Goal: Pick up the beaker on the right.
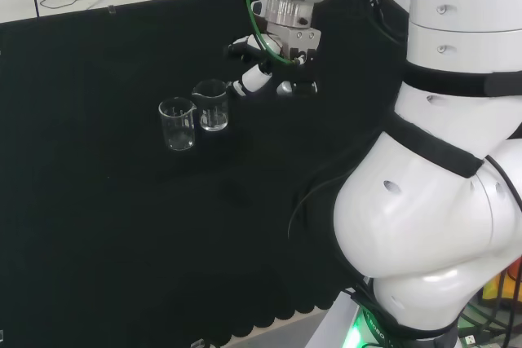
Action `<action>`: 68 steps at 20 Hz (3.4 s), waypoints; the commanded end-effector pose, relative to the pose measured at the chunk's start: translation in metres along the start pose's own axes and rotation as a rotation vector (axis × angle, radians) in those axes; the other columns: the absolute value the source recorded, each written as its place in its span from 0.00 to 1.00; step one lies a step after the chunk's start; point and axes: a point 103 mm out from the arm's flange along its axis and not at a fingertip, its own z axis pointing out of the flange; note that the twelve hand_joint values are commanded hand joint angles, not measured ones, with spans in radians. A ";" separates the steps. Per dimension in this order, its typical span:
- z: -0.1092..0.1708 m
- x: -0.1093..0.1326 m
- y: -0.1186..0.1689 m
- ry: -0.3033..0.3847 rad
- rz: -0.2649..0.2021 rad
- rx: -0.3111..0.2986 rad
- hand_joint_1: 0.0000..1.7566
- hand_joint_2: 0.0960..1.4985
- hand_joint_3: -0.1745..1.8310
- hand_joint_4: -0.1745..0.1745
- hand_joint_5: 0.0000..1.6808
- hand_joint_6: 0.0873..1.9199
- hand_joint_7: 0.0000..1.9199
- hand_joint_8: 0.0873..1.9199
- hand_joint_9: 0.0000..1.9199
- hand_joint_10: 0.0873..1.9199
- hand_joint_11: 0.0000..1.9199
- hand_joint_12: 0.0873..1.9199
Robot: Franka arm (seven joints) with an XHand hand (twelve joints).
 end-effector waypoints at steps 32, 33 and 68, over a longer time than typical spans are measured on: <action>0.060 -0.015 0.040 0.294 -0.159 -0.009 0.50 0.32 0.39 0.38 0.24 0.00 0.12 0.30 0.18 0.31 0.00 0.72; 0.061 -0.015 0.041 0.301 -0.159 -0.011 0.50 0.32 0.39 0.38 0.24 0.00 0.12 0.30 0.19 0.31 0.00 0.72; 0.080 -0.003 0.061 0.415 -0.229 -0.071 0.54 0.32 0.39 0.39 0.28 0.00 0.15 0.31 0.23 0.30 0.02 0.70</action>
